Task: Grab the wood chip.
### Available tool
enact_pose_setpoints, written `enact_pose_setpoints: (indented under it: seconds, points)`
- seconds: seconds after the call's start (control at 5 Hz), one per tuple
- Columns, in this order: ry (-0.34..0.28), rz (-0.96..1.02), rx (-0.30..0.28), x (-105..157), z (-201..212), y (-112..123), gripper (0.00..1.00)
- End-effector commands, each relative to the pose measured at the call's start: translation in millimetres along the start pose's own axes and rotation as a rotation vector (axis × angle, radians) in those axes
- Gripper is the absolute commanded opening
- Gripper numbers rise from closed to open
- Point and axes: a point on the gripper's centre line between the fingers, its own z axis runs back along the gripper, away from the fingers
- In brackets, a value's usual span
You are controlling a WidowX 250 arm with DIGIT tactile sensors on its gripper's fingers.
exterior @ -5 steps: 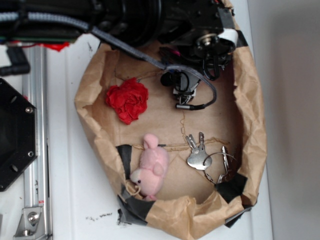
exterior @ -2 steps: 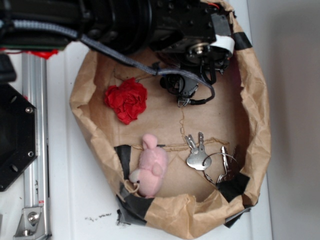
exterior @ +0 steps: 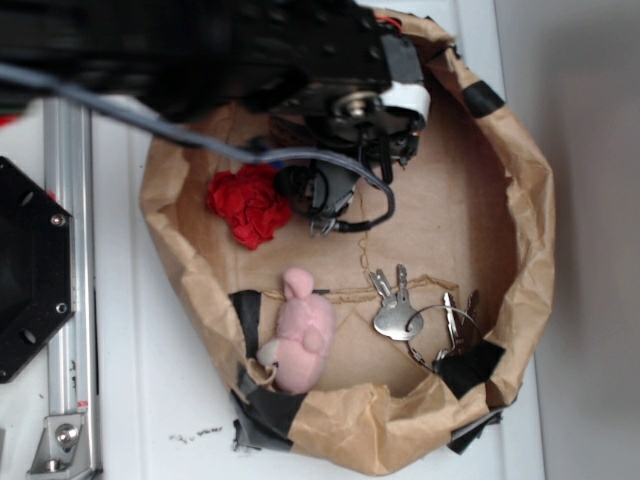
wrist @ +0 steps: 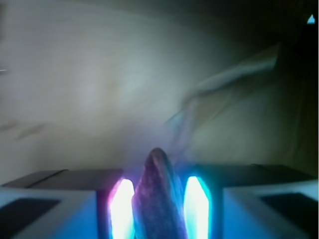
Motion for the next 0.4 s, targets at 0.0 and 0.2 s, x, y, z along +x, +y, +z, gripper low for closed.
enact_pose_setpoints:
  seconds: [0.0, 0.2]
  points:
    - [0.026, 0.095, -0.117, 36, 106, -26, 0.00]
    - [0.061, 0.160, -0.101, 41, 93, -20, 0.00]
